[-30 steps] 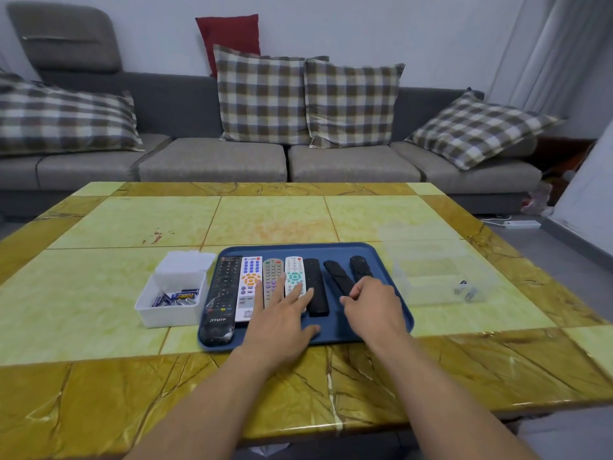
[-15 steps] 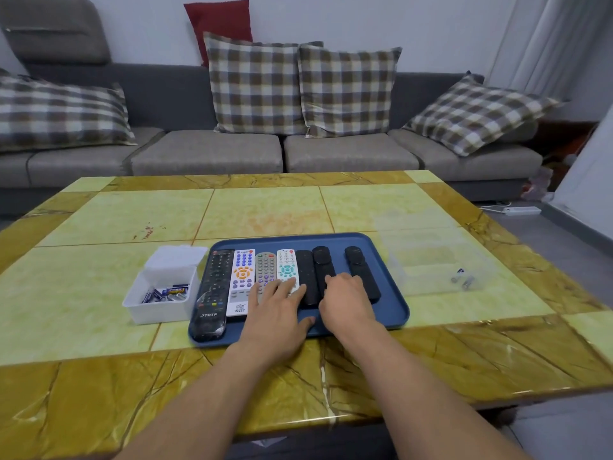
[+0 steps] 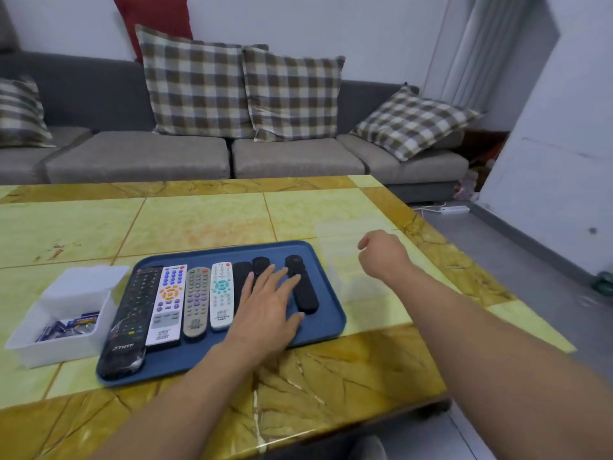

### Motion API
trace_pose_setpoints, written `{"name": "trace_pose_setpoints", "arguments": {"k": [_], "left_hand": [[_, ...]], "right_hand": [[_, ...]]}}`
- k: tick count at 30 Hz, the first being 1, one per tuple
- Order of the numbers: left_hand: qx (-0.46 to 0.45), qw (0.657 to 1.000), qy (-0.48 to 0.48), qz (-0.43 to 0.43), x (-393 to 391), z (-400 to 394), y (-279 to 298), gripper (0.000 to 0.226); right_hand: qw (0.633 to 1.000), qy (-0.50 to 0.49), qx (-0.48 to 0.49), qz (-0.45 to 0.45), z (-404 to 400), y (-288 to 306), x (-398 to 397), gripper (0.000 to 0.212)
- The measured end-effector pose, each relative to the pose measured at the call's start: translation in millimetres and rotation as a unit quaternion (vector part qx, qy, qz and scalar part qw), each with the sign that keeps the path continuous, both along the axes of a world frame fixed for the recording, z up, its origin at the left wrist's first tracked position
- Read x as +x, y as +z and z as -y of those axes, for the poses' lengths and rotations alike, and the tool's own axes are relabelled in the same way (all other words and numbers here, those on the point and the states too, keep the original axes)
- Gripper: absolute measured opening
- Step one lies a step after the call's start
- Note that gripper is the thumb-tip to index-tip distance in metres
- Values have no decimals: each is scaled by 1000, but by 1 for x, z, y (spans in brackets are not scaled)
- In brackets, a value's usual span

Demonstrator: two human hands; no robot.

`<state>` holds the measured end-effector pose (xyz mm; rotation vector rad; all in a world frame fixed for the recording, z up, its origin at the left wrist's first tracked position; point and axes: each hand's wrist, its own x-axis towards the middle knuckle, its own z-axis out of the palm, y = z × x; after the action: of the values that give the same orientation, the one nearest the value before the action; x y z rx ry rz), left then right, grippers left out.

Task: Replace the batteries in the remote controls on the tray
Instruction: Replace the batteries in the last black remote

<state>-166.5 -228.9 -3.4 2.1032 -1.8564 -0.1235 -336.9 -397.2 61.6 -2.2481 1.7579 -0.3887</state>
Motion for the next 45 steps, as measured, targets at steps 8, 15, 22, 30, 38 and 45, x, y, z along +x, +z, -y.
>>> {"name": "trace_pose_setpoints", "arguments": {"k": [8, 15, 22, 30, 38, 45], "left_hand": [[62, 985, -149, 65, -49, 82, 30, 70], [91, 981, -157, 62, -55, 95, 13, 55], [-12, 997, -20, -70, -45, 87, 9, 54], [162, 974, 152, 49, -31, 84, 9, 67], [102, 976, 167, -98, -36, 79, 11, 53], [-83, 901, 135, -404, -22, 46, 31, 20]], "right_hand": [[881, 169, 98, -431, 70, 6, -21, 37], [851, 194, 91, -480, 77, -6, -19, 19], [881, 209, 109, -410, 80, -9, -13, 11], [901, 222, 132, -349, 78, -24, 8, 26], [929, 182, 150, -285, 72, -22, -9, 24], [943, 126, 142, -274, 53, -20, -6, 32]]}}
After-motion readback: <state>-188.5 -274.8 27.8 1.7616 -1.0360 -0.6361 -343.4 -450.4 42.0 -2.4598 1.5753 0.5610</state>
